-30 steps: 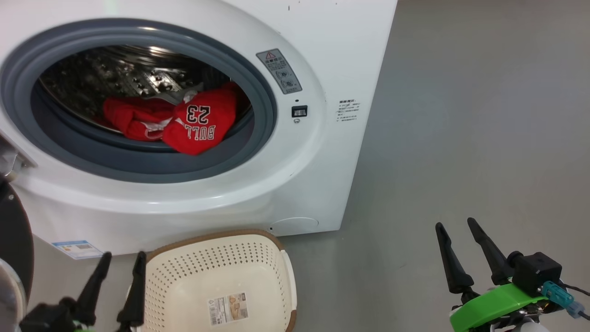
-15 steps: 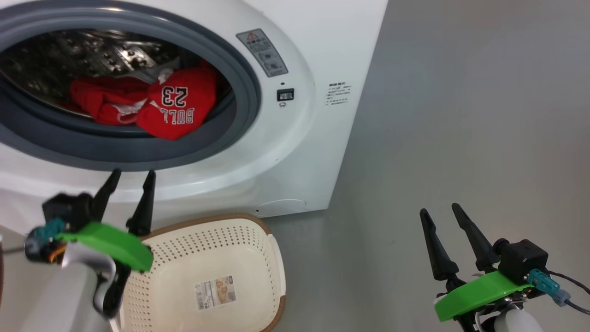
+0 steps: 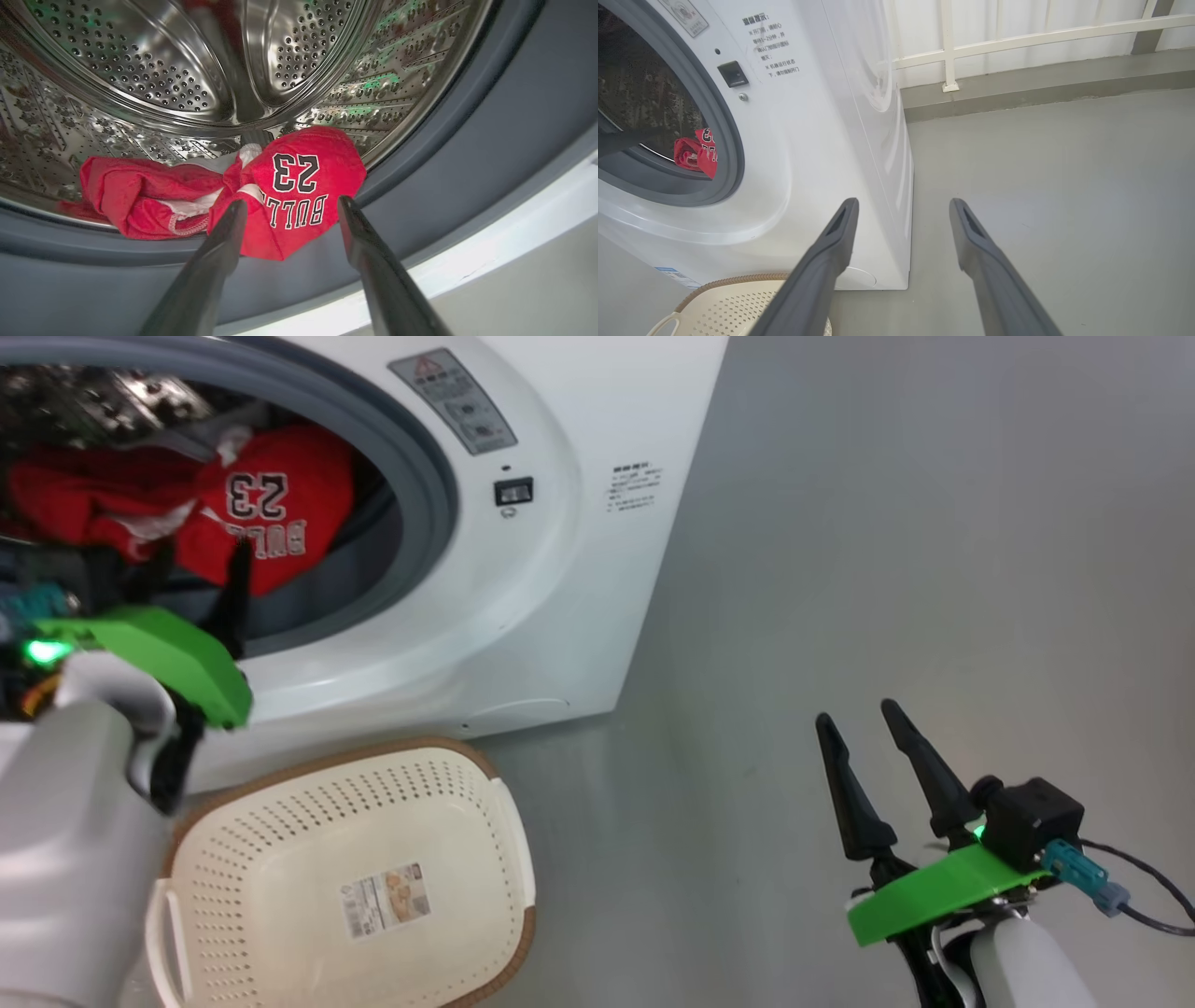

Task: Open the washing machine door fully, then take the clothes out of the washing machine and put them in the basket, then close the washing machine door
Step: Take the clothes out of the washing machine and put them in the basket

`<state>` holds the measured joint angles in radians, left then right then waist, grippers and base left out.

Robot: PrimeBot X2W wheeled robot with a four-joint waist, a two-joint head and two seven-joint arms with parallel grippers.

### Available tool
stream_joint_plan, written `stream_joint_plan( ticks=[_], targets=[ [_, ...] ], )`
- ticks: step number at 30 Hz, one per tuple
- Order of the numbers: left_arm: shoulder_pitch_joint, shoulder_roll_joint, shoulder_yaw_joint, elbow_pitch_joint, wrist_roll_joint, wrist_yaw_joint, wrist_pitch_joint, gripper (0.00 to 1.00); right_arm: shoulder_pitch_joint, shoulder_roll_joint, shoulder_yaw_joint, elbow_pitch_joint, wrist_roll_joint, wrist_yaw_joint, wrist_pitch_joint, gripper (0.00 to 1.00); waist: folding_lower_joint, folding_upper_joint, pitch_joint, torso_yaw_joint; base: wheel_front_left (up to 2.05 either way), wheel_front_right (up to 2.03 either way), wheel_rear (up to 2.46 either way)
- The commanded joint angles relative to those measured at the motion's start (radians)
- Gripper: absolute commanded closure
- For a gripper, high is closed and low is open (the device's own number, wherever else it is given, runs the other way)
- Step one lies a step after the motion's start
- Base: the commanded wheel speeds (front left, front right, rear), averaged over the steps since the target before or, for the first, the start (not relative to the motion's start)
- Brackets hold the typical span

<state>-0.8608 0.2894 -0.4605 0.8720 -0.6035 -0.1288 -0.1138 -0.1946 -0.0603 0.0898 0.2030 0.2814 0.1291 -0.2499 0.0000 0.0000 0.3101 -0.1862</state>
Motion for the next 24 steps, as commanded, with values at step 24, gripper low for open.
stream_joint_plan(
  ticks=[24],
  targets=[
    [-0.322, 0.142, -0.160, 0.253, -0.075, -0.002, 0.060, 0.00, -0.105, 0.010, 0.116, -0.057, 0.072, 0.002, -0.012, 0.00, 0.0000, 0.0000, 0.185, -0.138, 0.00, 0.00, 0.00]
  ],
)
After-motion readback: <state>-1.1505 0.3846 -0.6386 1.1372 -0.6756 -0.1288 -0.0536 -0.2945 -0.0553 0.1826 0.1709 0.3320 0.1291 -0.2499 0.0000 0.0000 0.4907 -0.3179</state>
